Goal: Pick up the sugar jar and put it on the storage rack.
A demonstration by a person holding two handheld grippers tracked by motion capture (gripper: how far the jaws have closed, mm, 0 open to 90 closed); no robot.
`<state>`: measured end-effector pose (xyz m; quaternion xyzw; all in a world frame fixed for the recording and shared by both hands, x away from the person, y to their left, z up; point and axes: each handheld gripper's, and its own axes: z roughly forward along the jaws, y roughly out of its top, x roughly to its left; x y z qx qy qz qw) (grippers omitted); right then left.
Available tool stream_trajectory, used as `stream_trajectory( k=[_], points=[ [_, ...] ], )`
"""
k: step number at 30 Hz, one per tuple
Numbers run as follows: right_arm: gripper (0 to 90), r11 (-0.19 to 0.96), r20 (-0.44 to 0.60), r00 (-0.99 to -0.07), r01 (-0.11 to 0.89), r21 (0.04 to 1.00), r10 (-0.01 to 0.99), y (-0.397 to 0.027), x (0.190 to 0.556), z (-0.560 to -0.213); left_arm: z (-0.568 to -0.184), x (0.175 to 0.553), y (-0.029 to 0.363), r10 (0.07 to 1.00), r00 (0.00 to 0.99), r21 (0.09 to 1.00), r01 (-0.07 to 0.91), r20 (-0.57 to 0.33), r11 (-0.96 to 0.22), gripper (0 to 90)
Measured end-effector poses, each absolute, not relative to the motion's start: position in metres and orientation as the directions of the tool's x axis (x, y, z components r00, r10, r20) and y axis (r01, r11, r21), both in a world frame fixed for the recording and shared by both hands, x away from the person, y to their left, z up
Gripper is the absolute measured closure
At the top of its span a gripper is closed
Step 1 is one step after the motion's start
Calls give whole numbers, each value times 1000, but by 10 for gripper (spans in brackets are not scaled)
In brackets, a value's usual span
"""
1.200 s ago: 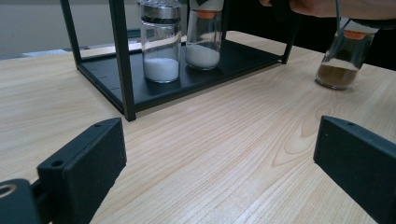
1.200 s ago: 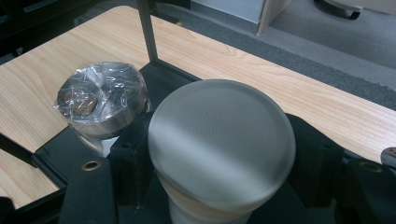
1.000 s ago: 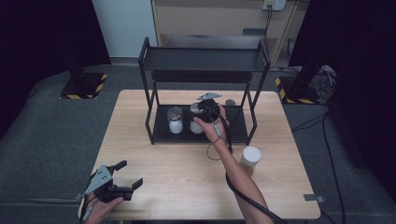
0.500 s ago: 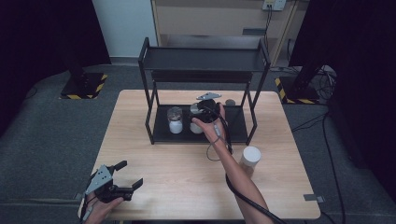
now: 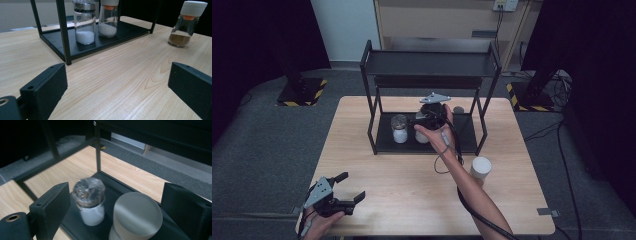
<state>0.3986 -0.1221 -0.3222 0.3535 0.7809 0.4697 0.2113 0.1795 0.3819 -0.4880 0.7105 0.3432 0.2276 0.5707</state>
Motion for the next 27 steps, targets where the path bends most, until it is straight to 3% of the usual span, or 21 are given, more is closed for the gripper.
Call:
stream_trajectory(
  k=[27],
  points=[
    [91, 291, -23, -790, 198, 936, 612, -193, 322, -273, -487, 180, 381, 745, 664, 965, 232, -63, -124, 13]
  ],
)
